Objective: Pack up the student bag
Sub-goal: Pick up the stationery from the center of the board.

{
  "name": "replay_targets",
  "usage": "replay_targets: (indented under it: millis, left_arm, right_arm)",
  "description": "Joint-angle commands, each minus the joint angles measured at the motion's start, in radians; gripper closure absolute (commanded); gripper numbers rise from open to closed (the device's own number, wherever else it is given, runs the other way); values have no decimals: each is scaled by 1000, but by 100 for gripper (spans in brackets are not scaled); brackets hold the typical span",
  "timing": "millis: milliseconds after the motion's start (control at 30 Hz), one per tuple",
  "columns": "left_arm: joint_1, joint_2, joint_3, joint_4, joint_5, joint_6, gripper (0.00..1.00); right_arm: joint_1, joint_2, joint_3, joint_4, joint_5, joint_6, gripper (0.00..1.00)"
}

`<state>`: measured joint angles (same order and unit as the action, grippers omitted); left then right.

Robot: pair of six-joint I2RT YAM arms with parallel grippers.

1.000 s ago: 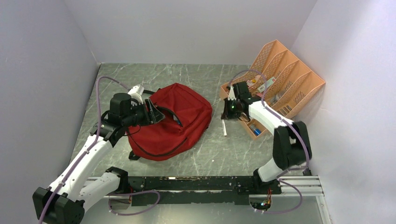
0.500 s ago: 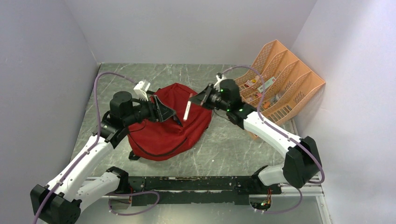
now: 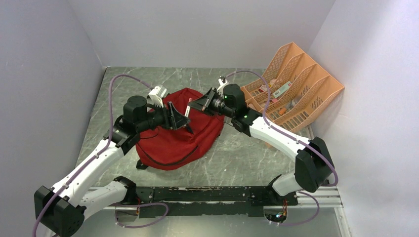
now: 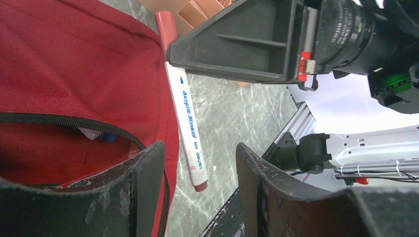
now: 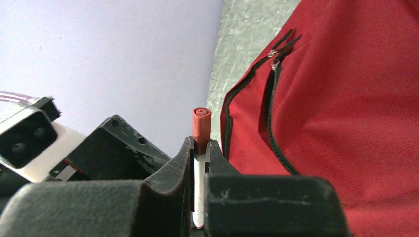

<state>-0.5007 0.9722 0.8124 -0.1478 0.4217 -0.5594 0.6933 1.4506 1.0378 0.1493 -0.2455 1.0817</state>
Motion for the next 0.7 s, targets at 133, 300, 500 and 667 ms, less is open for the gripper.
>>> replay_targets:
  millis: [133, 300, 500, 667]
  left_arm:
    - [-9, 25, 6, 24, -19, 16, 54]
    - [-8, 17, 8, 18, -30, 12, 74]
    - [-9, 1, -8, 16, -56, -3, 95]
    - [-8, 6, -17, 19, -76, -29, 95]
  right_arm:
    - [18, 35, 81, 59, -83, -4, 100]
    - [32, 29, 83, 47, -70, -37, 100]
    - [33, -9, 54, 36, -31, -91, 66]
    - [33, -48, 34, 12, 6, -146, 55]
